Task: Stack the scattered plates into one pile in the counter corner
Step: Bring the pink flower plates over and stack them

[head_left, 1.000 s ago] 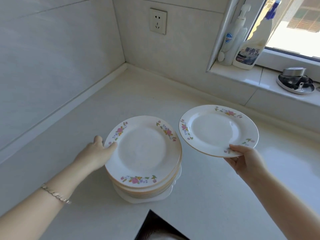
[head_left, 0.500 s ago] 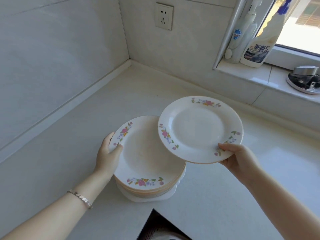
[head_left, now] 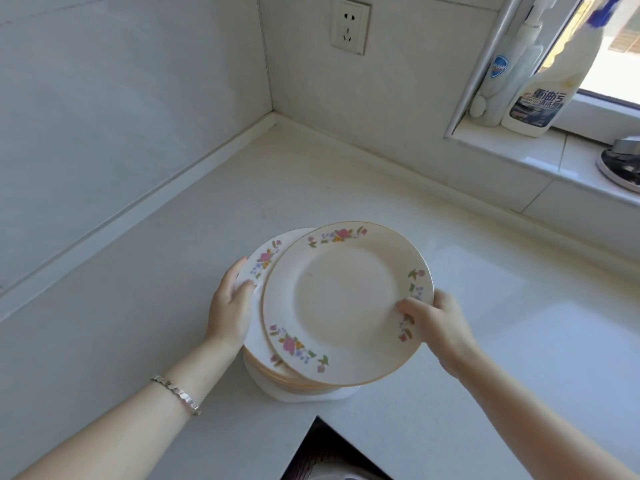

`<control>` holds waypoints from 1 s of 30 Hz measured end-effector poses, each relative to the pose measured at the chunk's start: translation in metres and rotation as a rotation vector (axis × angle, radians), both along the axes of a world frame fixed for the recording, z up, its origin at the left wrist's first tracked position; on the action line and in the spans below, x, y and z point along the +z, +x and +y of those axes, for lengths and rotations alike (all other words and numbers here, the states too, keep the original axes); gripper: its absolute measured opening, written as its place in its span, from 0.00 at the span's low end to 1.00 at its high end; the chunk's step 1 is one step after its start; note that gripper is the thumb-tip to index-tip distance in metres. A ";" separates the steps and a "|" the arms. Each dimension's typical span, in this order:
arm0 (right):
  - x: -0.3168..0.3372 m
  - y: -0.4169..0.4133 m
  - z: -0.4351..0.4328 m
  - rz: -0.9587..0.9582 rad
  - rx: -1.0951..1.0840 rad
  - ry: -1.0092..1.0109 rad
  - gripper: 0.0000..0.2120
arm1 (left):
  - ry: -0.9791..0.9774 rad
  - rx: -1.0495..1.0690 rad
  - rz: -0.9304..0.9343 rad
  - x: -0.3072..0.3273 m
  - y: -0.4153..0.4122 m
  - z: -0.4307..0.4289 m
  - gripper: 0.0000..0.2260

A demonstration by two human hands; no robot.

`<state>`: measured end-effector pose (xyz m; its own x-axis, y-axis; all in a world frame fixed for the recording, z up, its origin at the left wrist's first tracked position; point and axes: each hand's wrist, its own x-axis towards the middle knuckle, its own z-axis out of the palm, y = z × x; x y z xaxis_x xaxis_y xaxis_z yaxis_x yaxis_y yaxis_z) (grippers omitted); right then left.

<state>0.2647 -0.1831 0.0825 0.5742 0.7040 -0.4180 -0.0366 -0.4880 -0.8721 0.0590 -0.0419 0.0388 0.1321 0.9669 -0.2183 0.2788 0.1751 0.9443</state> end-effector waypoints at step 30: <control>-0.038 0.002 0.045 0.198 0.066 0.032 0.17 | 0.253 -0.282 0.907 0.021 0.009 0.015 0.22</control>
